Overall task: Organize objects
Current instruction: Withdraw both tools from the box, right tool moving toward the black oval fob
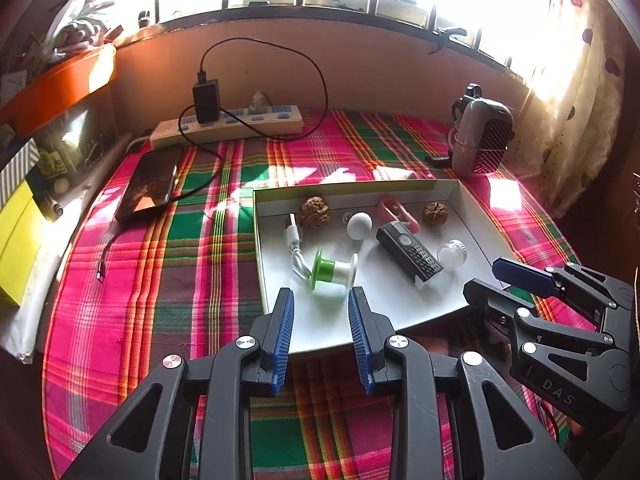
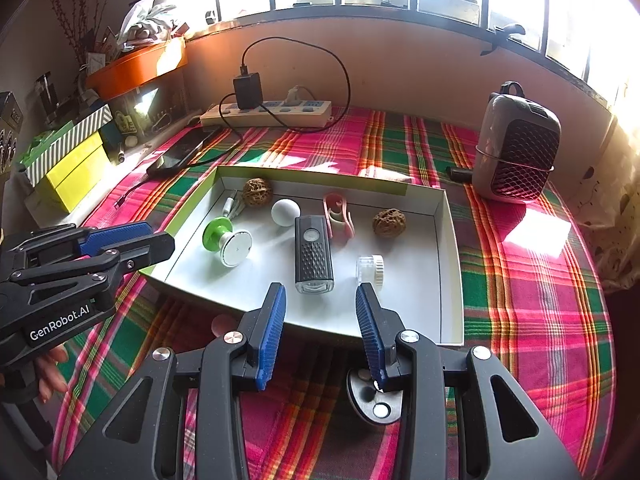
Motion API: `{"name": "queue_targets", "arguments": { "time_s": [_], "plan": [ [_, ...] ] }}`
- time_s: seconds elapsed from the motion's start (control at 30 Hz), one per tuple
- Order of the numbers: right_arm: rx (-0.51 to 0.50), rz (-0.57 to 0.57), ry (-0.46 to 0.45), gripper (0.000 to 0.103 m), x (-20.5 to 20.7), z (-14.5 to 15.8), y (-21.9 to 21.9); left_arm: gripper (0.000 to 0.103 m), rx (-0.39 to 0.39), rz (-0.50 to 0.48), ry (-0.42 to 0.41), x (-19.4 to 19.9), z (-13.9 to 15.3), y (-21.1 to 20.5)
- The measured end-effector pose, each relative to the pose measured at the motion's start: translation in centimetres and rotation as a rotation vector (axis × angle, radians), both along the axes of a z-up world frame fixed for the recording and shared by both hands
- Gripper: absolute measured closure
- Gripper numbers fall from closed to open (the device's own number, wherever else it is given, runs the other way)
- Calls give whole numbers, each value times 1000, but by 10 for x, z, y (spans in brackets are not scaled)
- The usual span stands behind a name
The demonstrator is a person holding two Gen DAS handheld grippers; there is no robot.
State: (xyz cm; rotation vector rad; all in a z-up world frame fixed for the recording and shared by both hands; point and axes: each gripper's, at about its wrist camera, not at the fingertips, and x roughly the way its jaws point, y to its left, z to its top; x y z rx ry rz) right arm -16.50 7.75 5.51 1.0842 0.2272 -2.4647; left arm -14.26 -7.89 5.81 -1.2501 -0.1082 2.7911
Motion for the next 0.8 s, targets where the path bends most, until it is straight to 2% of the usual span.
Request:
{"name": "queue_targets", "arguments": {
  "time_s": [0.33, 0.43, 0.8],
  "plan": [
    [6, -30, 5, 64, 14, -1, 30, 76, 54, 13, -16, 18, -8, -2],
    [4, -40, -2, 58, 18, -5, 42, 74, 63, 10, -26, 21, -10, 0],
    [-17, -42, -44, 58, 24, -18, 65, 73, 101, -24, -78, 26, -24, 12]
  ]
}}
